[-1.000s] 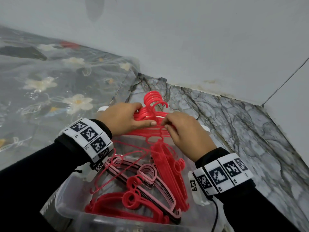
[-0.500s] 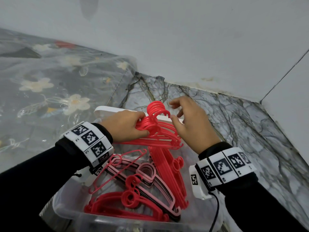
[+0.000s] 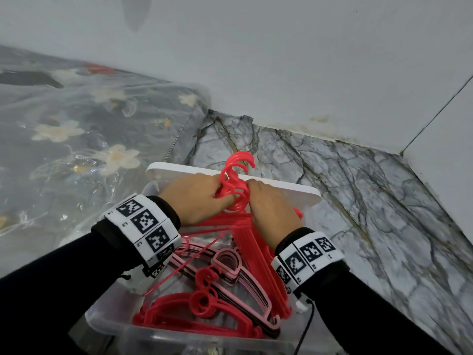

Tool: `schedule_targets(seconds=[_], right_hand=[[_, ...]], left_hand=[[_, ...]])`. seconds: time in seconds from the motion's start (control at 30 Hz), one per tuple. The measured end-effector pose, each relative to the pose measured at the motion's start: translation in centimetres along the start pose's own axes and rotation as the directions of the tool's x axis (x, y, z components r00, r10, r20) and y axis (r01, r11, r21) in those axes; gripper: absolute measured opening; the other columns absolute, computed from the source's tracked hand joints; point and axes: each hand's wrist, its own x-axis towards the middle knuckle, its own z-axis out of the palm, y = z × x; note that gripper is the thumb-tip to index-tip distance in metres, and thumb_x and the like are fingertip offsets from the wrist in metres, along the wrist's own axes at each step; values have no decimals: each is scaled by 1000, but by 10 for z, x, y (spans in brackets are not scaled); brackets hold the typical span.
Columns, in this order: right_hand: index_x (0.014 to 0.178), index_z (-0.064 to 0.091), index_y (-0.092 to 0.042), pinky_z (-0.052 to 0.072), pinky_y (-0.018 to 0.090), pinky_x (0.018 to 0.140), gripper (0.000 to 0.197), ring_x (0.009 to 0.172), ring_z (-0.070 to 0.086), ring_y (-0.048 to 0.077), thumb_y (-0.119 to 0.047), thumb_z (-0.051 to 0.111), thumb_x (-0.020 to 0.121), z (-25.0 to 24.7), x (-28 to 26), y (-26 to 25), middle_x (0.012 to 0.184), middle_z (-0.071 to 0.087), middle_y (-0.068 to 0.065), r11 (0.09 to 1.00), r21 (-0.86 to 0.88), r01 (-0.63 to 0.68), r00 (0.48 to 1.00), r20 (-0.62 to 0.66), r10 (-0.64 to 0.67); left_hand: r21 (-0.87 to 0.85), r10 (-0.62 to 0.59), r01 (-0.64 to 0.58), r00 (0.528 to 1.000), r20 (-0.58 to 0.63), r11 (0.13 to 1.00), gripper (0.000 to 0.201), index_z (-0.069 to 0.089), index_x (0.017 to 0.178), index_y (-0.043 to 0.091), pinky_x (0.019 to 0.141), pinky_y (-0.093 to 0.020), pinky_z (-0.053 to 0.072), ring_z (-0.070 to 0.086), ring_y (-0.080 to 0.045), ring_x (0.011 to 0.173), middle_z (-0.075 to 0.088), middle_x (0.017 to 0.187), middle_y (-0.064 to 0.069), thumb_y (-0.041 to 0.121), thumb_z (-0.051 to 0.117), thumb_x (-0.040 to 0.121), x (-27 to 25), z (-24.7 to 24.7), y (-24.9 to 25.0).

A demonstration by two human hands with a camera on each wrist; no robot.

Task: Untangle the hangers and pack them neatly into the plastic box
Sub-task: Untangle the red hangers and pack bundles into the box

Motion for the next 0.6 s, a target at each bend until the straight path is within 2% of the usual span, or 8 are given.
schedule_targets(seconds=[0.1,0.17,0.23,0.3,0.37,0.43,0.5,0.6], right_hand=[[118,44,-8,44,38,79,25,99,59,29,-2,38,94,-2,3,0,112,59,11,999,50,6,1000,14,-7],[117,45,-8,45,37,79,24,98,58,28,-3,39,95,0,6,-1,111,60,11,994,107,6,1000,14,-8],[120,46,-8,43,37,84,27,102,57,28,-5,44,93,1,8,0,113,59,11,980,201,2,1000,26,-7],[127,44,-9,39,33,92,38,112,53,26,-11,54,91,1,10,6,122,56,10,959,283,-29,997,71,9],[133,40,-9,36,31,101,56,122,46,23,-24,65,86,0,11,19,131,50,9,958,276,-75,989,140,37],[135,39,-9,35,31,103,71,125,44,23,-33,74,79,0,11,34,134,47,9,955,258,-147,974,205,95],[132,44,-9,38,31,98,74,121,47,23,-35,79,73,4,12,50,131,50,8,946,228,-231,944,287,161],[115,58,-9,44,28,85,53,104,58,22,-34,79,73,20,9,65,115,61,7,943,108,-315,858,458,234]], left_hand=[[57,-50,54,996,-71,997,34,44,75,34,55,-27,29,45,-9,61,45,63,13,65,41,86,1,-2,-4],[20,-87,89,993,-77,996,43,56,84,30,61,-30,37,52,-12,67,55,67,11,71,44,79,4,-4,-7],[-29,-131,130,991,-35,991,52,63,91,29,69,-34,47,58,-11,72,63,73,7,75,47,72,5,-5,-11],[-49,-155,155,988,7,987,53,65,94,31,74,-35,50,60,-8,73,66,76,8,75,55,68,5,-8,-15],[-22,-174,174,985,21,984,56,64,98,33,79,-34,51,62,-8,79,67,82,12,77,61,63,3,-12,-21],[-7,-199,199,980,24,980,63,64,98,34,85,-36,50,62,-12,86,67,87,13,83,59,57,2,-17,-27],[-11,-216,216,976,11,976,72,65,96,34,87,-38,49,62,-13,85,67,84,13,88,47,52,1,-22,-32],[-71,-231,230,973,-10,971,72,68,91,32,83,-38,51,61,-12,77,66,78,10,86,38,54,-1,-28,-34]])
